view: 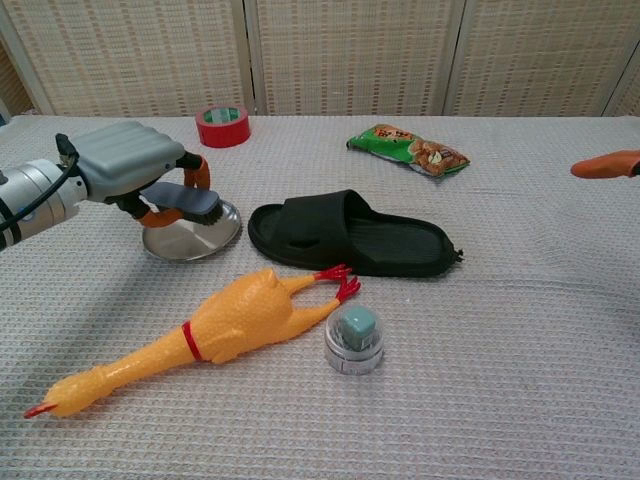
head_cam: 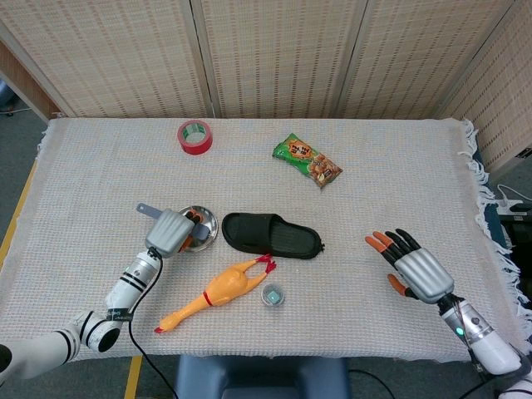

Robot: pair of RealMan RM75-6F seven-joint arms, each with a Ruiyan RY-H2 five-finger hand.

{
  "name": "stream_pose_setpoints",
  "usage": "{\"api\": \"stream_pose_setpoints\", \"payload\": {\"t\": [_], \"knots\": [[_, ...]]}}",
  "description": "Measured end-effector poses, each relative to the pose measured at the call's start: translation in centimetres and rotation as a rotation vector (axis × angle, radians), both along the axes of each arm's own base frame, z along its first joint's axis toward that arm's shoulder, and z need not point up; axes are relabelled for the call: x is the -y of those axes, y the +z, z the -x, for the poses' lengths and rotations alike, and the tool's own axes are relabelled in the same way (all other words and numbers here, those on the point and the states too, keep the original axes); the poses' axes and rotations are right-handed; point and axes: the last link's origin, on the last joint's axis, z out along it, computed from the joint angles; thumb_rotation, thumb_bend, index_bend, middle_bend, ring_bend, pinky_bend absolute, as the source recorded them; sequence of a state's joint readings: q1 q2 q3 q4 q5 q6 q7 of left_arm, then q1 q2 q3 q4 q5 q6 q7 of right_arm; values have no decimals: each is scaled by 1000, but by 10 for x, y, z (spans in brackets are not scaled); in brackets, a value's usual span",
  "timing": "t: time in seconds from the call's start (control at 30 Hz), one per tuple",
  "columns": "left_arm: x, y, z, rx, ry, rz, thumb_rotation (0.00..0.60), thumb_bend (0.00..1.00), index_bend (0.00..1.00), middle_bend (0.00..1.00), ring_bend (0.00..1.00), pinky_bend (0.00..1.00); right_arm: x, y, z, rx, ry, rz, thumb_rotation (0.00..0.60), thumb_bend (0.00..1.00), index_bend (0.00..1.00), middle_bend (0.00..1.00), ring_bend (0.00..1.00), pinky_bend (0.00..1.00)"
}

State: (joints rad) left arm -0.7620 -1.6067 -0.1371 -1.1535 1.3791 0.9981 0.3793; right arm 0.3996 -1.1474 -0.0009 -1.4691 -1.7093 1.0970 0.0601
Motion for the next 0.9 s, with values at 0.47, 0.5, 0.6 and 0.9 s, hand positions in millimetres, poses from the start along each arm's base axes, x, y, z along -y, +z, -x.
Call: {"api": "stream_pose_setpoints", "payload": {"t": [0.47,0.5,0.6,0.9], "knots": [[-9,5,-32,96,15,4,600,420,564,622,798,1000,57,-80,-48,-103,106,-172,600,558,0,0,0,0],[-10,3,-35,97,11,7,600,423,564,622,798,1000,60,-85,-48,-104,103,-174,600,562,0,0,0,0],[-12,-4,-45,93,2,21,600,430,564,622,796,1000,65,-98,-45,-121,89,-183,600,579,0,0,0,0],[-4,-30,-77,140,-32,72,600,442,559,620,795,1000,70,-116,-42,-159,90,-188,600,601,6,0,0,0]]}}
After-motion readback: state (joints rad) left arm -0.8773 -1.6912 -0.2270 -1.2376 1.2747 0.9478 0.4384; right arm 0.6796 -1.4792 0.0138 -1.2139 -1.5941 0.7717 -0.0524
